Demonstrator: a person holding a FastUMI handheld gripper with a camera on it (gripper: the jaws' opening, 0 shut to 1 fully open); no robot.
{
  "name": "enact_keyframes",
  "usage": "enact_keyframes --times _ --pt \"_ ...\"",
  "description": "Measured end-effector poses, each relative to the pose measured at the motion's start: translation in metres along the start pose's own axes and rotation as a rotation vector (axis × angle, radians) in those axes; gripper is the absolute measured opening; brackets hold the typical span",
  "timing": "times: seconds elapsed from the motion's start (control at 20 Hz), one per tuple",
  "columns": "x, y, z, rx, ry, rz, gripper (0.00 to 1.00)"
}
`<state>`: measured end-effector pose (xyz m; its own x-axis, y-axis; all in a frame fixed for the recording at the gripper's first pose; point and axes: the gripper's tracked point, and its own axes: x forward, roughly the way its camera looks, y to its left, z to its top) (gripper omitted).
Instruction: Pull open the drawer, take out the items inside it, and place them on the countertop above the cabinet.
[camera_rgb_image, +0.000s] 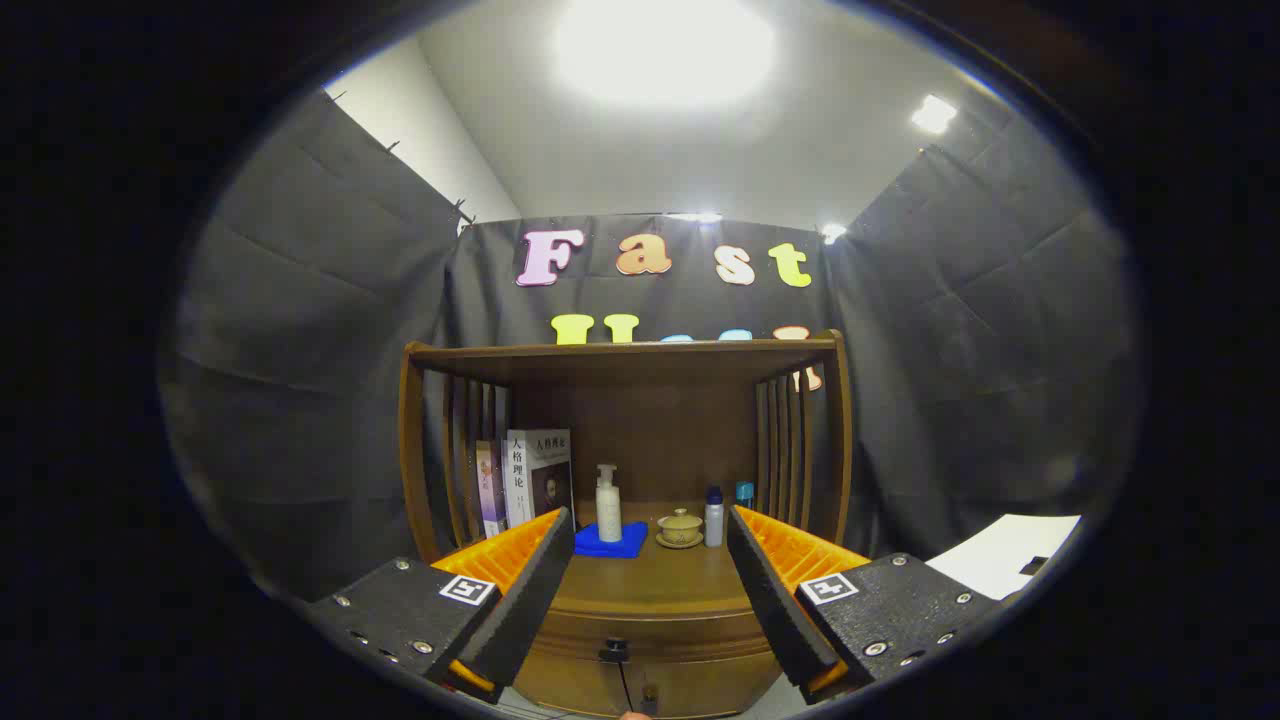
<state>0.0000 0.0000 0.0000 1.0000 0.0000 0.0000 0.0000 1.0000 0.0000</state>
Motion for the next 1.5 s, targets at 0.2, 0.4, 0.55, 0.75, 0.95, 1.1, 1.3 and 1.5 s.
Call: enact_keyframes --times 0.2,0.4,0.55,0.75,0.95,1.1,1.3,1.5 --pt "0.007 0.003 -0.013 0.061 0.019 0.032 0.95" --pt "0.008 0.003 -0.016 0.038 0.027 0.032 0.95" --pt "0.009 0.007 -0.016 0.015 0.023 0.036 0.94" --pt "0.01 0.012 -0.019 -0.024 0.032 0.036 0.94" --pt "0.01 0.019 -0.023 -0.042 0.047 0.046 0.94" --pt "0.011 0.022 -0.028 -0.058 0.055 0.048 0.94" --pt "0.016 0.025 -0.043 -0.085 0.081 0.053 0.95" --pt "0.021 0.031 -0.064 -0.098 0.124 0.062 0.95"
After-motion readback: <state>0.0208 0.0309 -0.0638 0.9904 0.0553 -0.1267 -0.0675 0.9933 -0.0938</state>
